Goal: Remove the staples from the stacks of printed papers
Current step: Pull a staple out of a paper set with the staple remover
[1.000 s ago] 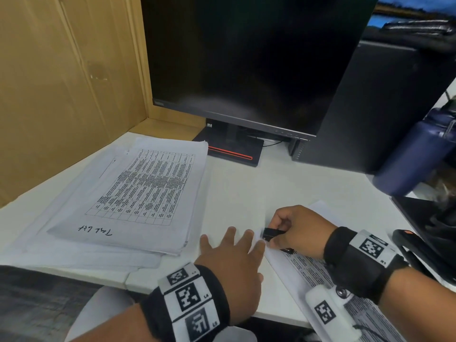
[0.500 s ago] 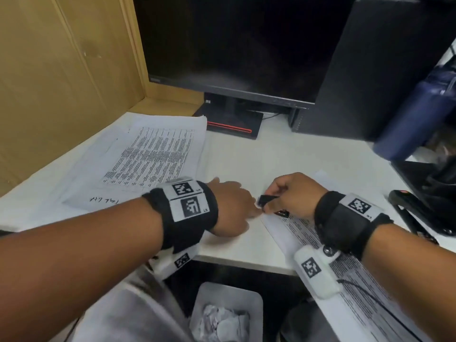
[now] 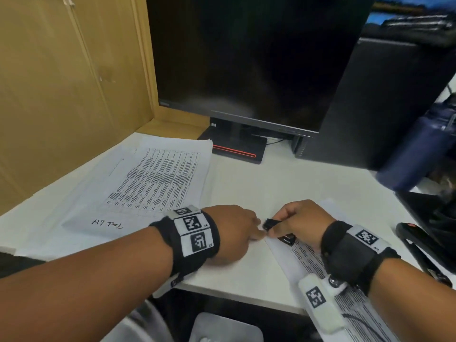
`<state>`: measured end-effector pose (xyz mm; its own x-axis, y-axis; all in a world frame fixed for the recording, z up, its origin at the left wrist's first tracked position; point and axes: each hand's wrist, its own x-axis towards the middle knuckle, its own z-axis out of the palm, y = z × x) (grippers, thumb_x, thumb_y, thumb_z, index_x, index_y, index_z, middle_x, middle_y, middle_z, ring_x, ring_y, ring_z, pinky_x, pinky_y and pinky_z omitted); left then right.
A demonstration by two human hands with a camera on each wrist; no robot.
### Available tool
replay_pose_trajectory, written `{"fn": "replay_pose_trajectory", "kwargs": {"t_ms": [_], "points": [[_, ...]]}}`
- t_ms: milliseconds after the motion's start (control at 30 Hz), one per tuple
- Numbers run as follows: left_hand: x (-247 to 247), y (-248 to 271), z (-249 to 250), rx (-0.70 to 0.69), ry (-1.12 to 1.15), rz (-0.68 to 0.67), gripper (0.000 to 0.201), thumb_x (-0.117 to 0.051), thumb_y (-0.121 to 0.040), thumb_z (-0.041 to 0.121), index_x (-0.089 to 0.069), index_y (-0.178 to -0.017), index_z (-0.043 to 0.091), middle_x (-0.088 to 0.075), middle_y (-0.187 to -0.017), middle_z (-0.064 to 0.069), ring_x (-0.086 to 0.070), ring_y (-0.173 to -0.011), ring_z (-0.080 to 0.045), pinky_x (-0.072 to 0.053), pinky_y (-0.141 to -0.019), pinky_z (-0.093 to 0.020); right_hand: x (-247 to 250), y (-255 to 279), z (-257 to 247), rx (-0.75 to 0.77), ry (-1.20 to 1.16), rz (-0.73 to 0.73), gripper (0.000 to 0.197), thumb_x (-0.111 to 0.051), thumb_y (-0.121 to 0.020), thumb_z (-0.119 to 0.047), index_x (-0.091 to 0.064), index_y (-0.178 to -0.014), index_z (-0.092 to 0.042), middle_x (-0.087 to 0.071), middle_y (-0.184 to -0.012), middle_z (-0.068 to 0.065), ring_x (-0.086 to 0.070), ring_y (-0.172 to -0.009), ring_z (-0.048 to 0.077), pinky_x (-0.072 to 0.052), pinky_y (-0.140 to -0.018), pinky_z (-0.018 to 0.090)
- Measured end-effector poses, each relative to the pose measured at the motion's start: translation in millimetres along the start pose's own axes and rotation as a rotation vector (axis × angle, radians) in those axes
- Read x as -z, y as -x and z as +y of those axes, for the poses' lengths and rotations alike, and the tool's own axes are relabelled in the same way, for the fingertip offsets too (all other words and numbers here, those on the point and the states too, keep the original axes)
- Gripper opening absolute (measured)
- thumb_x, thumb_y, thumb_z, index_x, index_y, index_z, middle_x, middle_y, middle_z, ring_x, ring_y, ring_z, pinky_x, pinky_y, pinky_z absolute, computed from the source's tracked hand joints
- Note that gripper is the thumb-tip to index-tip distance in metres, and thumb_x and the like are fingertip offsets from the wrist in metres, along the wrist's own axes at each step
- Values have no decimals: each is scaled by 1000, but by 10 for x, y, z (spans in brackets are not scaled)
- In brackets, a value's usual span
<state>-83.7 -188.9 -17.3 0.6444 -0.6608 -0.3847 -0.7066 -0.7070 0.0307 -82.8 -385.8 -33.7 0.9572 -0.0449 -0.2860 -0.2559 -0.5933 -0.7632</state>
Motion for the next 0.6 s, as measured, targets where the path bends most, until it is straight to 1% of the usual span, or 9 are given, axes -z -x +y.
{"fn": "replay_pose_trajectory", "kwargs": {"t_ms": [33,100,200,267,333,400,467,533,600], "points": [[1,2,8,5,-17,-11,55,-38,-104,21,-34,-156,38,-25,-168,2,-24,-154,-26,-23,-125,-51,1,1,-2,-1,-2,-9,20,-91,-62,-9,-79,-77,-11,-77,-75,7,-69,-64,16,-54,-59,24],[3,19,23,9,-53,-22,55,-35,-105,24,-28,-158,39,-21,-169,5,-14,-157,-24,-12,-127,-56,-2,-2,-2,-10,-11,-11,20,-91,-64,-8,-79,-80,-9,-75,-71,4,-66,-59,13,-49,-50,18],[-7,46,26,10,-63,-26,57,-33,-106,26,-20,-160,40,-15,-171,8,-5,-159,-24,-5,-126,-57,-19,-9,10,-23,-31,5,21,-90,-65,-9,-78,-82,-8,-73,-70,3,-62,-56,11,-43,-43,15],[-27,51,14,20,-17,-27,58,-33,-106,26,-18,-160,43,-12,-171,9,-8,-159,-23,-10,-127,-54,-39,-3,32,-25,-59,27,24,-91,-64,-10,-77,-83,-7,-74,-72,4,-63,-57,12,-45,-47,18],[-48,41,-8,32,21,-28,59,-33,-106,26,-17,-160,44,-10,-172,10,-12,-158,-21,-19,-127,-51,-47,-8,55,-28,-91,41,25,-92,-63,-8,-76,-82,-5,-73,-69,4,-64,-57,14,-51,-52,24],[-69,20,-30,35,51,-27,60,-34,-105,27,-17,-160,43,-11,-171,11,-14,-158,-20,-25,-125,-48,-46,-30,72,-38,-98,33,24,-93,-60,-7,-76,-77,-7,-74,-71,7,-66,-63,20,-60,-64,36],[-86,-2,-51,37,71,-21,61,-35,-103,27,-18,-160,43,-14,-171,10,-18,-157,-21,-28,-124,-48,-46,-51,71,-53,-80,21,24,-94,-57,-9,-77,-74,-10,-77,-76,11,-69,-68,25,-61,-77,47],[-87,-19,-62,27,67,-22,62,-35,-102,27,-19,-160,42,-15,-171,9,-20,-156,-22,-29,-123,-48,-45,-64,58,-60,-78,13,25,-94,-55,-10,-77,-74,-12,-77,-79,14,-69,-70,27,-60,-80,49],[-75,-16,-50,15,38,-40,61,-35,-103,26,-18,-160,41,-12,-171,7,-18,-157,-24,-28,-124,-48,-41,-68,39,-53,-82,6,24,-94,-56,-8,-78,-74,-11,-77,-80,14,-69,-71,27,-60,-80,47]]}}
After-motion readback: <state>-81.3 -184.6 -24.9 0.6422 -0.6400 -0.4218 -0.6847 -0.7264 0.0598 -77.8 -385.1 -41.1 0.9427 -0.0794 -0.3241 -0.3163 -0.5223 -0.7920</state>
